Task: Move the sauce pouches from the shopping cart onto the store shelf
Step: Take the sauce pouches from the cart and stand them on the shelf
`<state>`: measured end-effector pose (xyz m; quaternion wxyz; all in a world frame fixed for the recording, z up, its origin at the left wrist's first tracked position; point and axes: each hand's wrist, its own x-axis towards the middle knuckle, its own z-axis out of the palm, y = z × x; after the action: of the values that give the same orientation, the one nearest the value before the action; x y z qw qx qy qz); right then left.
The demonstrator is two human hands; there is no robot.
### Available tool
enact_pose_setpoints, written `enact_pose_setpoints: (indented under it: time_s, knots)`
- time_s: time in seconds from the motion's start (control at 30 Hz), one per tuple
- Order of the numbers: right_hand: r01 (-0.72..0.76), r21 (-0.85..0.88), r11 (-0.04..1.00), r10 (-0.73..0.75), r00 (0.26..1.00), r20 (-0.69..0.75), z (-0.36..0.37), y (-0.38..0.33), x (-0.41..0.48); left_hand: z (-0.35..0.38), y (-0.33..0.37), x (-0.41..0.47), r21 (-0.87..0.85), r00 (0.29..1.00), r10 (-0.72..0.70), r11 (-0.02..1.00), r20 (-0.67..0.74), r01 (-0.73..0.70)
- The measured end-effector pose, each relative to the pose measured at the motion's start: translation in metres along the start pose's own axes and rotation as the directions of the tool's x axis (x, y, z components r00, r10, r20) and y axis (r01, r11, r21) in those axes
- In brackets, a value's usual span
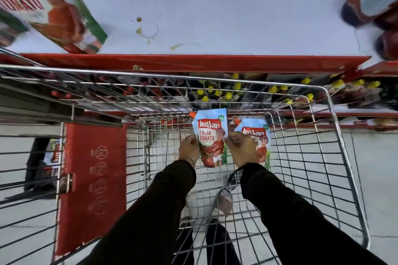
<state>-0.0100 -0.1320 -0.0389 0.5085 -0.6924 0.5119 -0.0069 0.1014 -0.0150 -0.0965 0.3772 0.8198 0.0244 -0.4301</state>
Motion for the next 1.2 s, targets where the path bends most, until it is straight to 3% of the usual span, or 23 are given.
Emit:
enact_pose_setpoints:
  time_s: [0.2,0.57,0.83,1.2]
  knots:
    - [0.000,0.010,1.000,0.000,0.999,-0.047,0.002,0.006,-0.005,-0.007,0.004,-0.022,-0.268,0.999,-0.019,0.963,-0.036,0.009]
    - [0.014,0.097,0.995,-0.012,1.000,-0.016,-0.024,-0.035,-0.068,-0.046,0.025,-0.099,-0.255,0.986,0.086,0.959,-0.142,-0.121]
    - [0.094,0.114,0.989,-0.085,0.993,-0.081,-0.050,-0.092,-0.128,-0.086,0.051,-0.160,-0.194,0.959,0.206,0.950,-0.195,-0.243]
    - [0.240,0.347,0.907,-0.181,0.964,-0.193,-0.074,-0.176,-0.170,-0.145,0.127,-0.232,-0.204,0.831,0.437,0.829,-0.345,-0.521]
